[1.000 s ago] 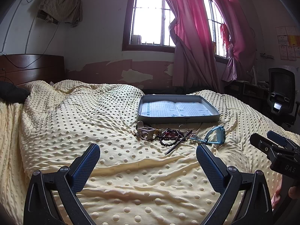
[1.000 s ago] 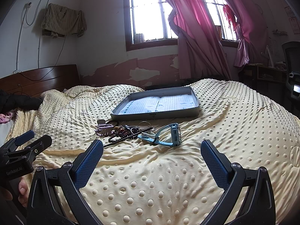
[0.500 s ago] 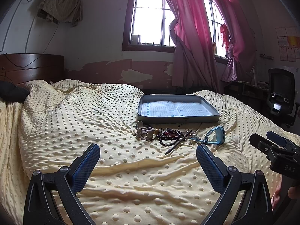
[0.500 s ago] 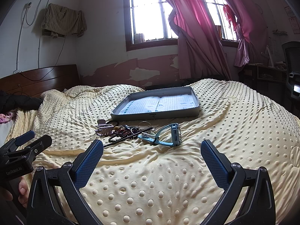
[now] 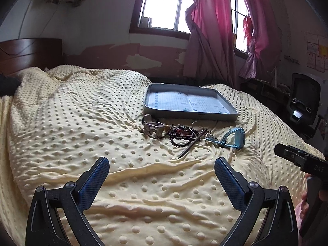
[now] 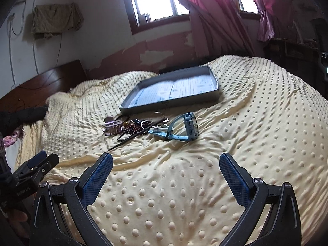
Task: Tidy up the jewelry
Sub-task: 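Grasp the black hairpin with the left tool while the right tool grasps the blue smartwatch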
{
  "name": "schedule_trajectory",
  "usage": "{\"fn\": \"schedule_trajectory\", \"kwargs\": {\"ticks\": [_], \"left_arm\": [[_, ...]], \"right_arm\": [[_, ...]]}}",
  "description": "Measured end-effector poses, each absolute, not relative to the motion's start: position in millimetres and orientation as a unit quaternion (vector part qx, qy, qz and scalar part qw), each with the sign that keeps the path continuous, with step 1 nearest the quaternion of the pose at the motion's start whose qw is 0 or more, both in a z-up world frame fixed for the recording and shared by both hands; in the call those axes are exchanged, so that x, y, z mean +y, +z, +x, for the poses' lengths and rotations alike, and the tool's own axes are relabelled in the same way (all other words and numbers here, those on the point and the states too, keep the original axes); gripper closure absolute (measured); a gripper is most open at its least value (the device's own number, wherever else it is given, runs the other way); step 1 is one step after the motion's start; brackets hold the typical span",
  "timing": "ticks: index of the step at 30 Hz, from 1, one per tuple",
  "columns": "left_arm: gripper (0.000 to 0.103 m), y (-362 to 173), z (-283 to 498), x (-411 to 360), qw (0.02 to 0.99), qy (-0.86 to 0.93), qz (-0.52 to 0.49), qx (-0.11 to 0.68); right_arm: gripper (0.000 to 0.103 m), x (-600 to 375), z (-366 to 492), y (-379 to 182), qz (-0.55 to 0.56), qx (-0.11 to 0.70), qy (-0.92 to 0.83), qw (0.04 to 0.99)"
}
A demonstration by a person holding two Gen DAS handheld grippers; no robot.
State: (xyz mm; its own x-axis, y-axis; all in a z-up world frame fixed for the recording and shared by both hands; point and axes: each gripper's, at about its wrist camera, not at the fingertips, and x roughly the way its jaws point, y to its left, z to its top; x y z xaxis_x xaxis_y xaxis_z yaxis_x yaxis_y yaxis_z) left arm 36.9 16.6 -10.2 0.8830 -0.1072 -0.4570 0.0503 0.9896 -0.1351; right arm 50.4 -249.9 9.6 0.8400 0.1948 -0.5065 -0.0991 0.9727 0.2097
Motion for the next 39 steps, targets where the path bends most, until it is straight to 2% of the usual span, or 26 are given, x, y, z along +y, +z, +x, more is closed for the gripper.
{"fn": "schedule_trajectory", "kwargs": {"ticks": [7, 13, 15, 23, 26, 27, 28, 30, 37, 39], "left_arm": [[0.002, -10.3, 76.8, 2.5, 0.958, -0.089, -0.026, 0.271], [0.026, -16.1, 121.4, -15.1, 0.938, -0.148, 0.016, 0.313], [0.039, -21.3, 136.2, -21.4, 0.928, -0.169, 0.026, 0.332], [0.067, -37.1, 177.4, -51.3, 0.893, -0.220, 0.070, 0.387], [0.077, -42.7, 186.2, -57.6, 0.880, -0.226, 0.077, 0.411], [0.080, -45.4, 189.7, -59.0, 0.876, -0.225, 0.079, 0.420], [0.081, -47.7, 192.5, -59.9, 0.873, -0.223, 0.079, 0.426], [0.082, -48.5, 197.0, -61.1, 0.872, -0.218, 0.074, 0.432], [0.083, -50.6, 218.4, -78.2, 0.859, -0.191, 0.083, 0.468], [0.089, -52.8, 223.1, -79.2, 0.852, -0.186, 0.077, 0.484]], "right_arm": [[0.001, -256.4, 100.2, 13.6, 0.046, 0.335, 0.084, 0.937], [0.001, -260.6, 143.0, -3.1, 0.034, 0.385, 0.091, 0.918], [0.001, -261.4, 153.5, -8.1, 0.030, 0.394, 0.095, 0.914], [0.001, -263.7, 185.5, -22.9, 0.032, 0.411, 0.114, 0.904], [0.011, -261.0, 188.1, -26.2, 0.021, 0.411, 0.120, 0.904], [0.017, -263.5, 188.9, -27.8, 0.021, 0.412, 0.122, 0.903], [0.024, -265.0, 190.0, -29.4, 0.024, 0.416, 0.124, 0.901], [0.027, -269.2, 192.7, -32.5, 0.038, 0.425, 0.131, 0.895], [0.028, -275.6, 195.0, -33.4, 0.079, 0.424, 0.134, 0.892], [0.028, -275.6, 195.0, -33.7, 0.082, 0.424, 0.135, 0.892]]}}
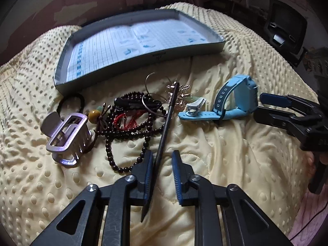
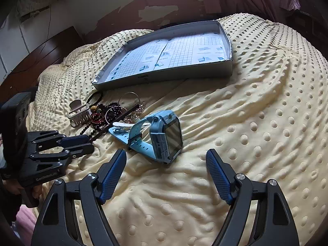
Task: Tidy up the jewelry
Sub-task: 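Grasp the black hairpin with the left tool while the right tool grasps the blue smartwatch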
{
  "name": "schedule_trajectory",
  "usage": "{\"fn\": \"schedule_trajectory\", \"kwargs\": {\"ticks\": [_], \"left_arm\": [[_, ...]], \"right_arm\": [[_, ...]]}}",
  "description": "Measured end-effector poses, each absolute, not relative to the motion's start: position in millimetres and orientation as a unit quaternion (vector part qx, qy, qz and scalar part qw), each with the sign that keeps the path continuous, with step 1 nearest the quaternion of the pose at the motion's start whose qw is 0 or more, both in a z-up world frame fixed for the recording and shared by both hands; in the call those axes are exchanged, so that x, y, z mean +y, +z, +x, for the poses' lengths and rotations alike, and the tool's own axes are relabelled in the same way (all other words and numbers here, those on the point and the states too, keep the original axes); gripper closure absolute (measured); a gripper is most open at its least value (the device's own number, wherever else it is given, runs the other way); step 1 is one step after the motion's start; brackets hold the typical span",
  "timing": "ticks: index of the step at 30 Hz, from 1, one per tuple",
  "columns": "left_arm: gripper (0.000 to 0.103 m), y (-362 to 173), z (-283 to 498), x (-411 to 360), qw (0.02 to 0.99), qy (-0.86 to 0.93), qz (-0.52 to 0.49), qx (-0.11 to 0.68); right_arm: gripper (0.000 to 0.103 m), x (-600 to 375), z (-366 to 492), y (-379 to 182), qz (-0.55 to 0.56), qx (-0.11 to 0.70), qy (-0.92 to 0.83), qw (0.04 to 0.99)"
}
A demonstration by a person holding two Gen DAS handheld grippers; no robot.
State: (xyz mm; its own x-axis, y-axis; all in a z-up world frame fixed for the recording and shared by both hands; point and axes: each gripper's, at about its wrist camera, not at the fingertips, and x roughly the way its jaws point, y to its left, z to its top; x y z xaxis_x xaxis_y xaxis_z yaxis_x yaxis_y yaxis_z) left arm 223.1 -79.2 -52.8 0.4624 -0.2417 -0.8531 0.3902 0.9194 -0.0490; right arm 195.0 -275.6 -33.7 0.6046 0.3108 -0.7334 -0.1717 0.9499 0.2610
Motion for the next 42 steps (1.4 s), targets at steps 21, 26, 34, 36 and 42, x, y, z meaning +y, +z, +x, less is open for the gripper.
{"fn": "schedule_trajectory", "kwargs": {"ticks": [21, 26, 34, 36, 42], "left_arm": [[0.097, -63.3, 235.9, -99.3, 0.840, -0.179, -0.034, 0.511], [0.098, -62.7, 215.6, -94.5, 0.860, -0.163, -0.062, 0.479], [0.098, -49.2, 178.8, -85.2, 0.881, -0.172, -0.083, 0.434], [0.098, -47.2, 173.0, -83.8, 0.881, -0.173, -0.087, 0.431], [0.098, -37.3, 156.9, -83.2, 0.896, -0.176, -0.087, 0.398]], "right_arm": [[0.057, -277.6, 217.2, -34.8, 0.103, 0.398, 0.123, 0.903], [0.075, -279.6, 219.5, -42.8, 0.117, 0.417, 0.129, 0.892], [0.083, -292.1, 208.6, -39.9, 0.130, 0.418, 0.142, 0.888], [0.085, -298.2, 206.7, -37.6, 0.142, 0.414, 0.141, 0.888], [0.085, -312.7, 201.4, -34.1, 0.172, 0.403, 0.136, 0.888]]}}
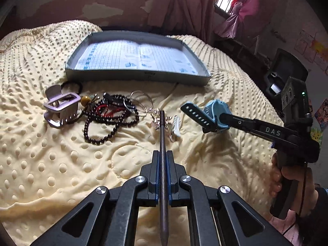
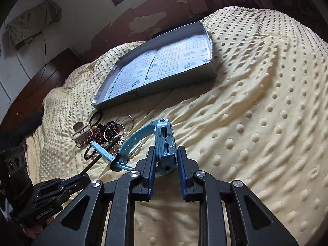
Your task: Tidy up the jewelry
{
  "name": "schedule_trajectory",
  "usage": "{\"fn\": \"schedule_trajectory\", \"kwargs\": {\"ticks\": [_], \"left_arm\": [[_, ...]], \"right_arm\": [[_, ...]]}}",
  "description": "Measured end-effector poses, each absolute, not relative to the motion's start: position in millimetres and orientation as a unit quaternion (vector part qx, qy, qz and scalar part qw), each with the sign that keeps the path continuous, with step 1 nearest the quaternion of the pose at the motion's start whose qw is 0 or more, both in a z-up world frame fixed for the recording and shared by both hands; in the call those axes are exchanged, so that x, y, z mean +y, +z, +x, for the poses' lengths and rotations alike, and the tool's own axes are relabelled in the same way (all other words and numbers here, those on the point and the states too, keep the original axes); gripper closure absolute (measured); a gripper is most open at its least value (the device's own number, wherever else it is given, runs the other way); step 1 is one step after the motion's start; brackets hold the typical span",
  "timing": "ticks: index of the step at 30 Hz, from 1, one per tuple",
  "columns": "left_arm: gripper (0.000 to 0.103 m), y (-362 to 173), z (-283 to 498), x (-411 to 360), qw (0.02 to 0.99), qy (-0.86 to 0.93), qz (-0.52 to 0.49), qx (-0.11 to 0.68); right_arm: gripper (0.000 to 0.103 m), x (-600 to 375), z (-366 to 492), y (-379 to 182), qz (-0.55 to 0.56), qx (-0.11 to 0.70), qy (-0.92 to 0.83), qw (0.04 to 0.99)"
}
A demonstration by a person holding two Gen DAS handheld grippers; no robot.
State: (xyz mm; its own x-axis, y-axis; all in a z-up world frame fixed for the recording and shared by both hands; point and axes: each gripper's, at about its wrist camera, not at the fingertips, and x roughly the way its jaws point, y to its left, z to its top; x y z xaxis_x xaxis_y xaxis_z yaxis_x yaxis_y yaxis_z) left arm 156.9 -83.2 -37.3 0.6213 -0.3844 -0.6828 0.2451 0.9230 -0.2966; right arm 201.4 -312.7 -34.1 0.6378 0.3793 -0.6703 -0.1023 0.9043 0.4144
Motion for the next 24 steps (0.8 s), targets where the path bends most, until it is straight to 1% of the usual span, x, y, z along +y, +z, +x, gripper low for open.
{"fn": "schedule_trajectory", "kwargs": {"ticks": [5, 9, 15, 18, 21, 24], "left_arm": [[0.098, -35.3, 149.5, -85.3, 0.902, -0.175, -0.086, 0.385], [0.097, -42.0, 149.8, -88.4, 0.897, -0.175, -0.071, 0.399], [0.097, -60.5, 154.9, -89.9, 0.871, -0.185, -0.052, 0.452], [0.097, -58.9, 158.6, -91.0, 0.867, -0.188, -0.038, 0.460], [0.095, -56.0, 167.2, -95.6, 0.854, -0.197, -0.021, 0.482], [0.089, -52.1, 174.6, -97.3, 0.842, -0.211, -0.006, 0.496]], "right_arm": [[0.085, -320.3, 198.5, -33.7, 0.188, 0.397, 0.134, 0.888], [0.085, -324.7, 198.2, -36.8, 0.202, 0.402, 0.134, 0.883], [0.085, -325.1, 201.0, -42.1, 0.204, 0.413, 0.137, 0.877], [0.085, -322.8, 201.6, -43.8, 0.196, 0.418, 0.135, 0.877], [0.085, -320.6, 203.0, -44.8, 0.191, 0.422, 0.133, 0.877], [0.085, -321.0, 204.3, -45.6, 0.191, 0.424, 0.133, 0.875]]}}
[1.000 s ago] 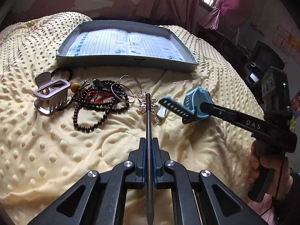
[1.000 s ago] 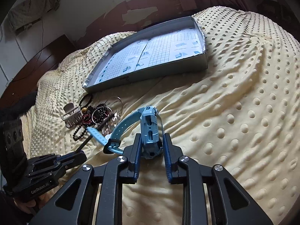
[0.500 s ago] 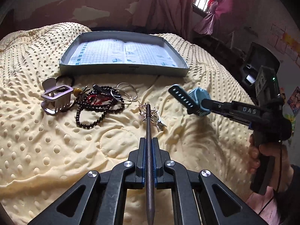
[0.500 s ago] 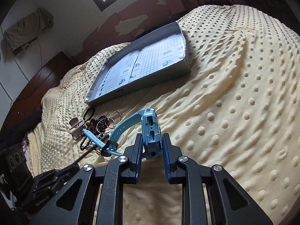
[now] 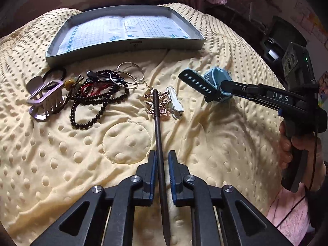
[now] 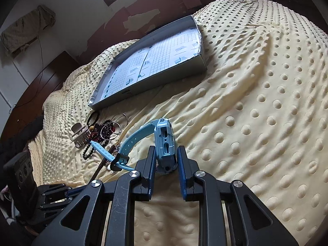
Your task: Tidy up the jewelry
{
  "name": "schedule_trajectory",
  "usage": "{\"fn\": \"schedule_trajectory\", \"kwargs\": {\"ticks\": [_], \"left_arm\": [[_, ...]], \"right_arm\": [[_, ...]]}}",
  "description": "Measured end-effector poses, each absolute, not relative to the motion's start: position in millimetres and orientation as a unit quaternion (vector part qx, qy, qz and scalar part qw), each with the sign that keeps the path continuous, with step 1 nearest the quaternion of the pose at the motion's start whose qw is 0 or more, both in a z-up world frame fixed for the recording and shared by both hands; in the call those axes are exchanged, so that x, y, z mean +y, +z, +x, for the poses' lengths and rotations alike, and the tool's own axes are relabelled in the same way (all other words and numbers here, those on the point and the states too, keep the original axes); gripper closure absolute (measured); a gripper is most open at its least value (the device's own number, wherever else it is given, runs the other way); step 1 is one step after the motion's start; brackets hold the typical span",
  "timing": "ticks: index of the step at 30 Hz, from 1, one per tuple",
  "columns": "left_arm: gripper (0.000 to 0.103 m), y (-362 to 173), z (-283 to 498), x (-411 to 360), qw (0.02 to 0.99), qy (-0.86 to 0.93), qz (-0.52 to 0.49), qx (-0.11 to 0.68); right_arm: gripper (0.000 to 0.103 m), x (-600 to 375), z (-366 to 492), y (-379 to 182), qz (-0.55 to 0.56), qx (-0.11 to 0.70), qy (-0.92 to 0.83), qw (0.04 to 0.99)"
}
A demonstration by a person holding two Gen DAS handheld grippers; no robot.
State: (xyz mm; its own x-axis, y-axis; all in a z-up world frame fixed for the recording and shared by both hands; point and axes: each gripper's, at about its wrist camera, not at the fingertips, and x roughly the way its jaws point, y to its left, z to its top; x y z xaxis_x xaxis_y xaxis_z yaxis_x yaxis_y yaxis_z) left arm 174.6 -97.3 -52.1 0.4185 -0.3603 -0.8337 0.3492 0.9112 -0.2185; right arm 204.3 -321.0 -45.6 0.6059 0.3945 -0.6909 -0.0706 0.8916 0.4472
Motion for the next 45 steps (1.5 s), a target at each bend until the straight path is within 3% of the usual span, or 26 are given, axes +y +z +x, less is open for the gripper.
{"fn": "schedule_trajectory", "kwargs": {"ticks": [3, 12, 15, 26, 45], "left_arm": [[0.078, -50.6, 183.4, -99.0, 0.840, -0.213, -0.014, 0.499], [0.077, -55.7, 214.5, -97.7, 0.811, -0.235, -0.052, 0.534], [0.095, -55.8, 218.3, -100.7, 0.808, -0.236, -0.043, 0.538], [0.097, -54.2, 202.5, -84.1, 0.836, -0.209, -0.121, 0.494], [0.097, 26.5, 196.0, -68.7, 0.906, -0.157, -0.093, 0.382]], "right_arm": [[0.085, -320.8, 206.5, -46.2, 0.191, 0.426, 0.134, 0.874], [0.085, -318.0, 208.8, -47.4, 0.179, 0.429, 0.135, 0.875], [0.085, -316.6, 210.3, -47.4, 0.172, 0.429, 0.136, 0.876], [0.085, -318.1, 207.2, -43.6, 0.173, 0.419, 0.147, 0.879], [0.085, -331.8, 197.2, -4.1, 0.242, 0.312, 0.148, 0.907]]}}
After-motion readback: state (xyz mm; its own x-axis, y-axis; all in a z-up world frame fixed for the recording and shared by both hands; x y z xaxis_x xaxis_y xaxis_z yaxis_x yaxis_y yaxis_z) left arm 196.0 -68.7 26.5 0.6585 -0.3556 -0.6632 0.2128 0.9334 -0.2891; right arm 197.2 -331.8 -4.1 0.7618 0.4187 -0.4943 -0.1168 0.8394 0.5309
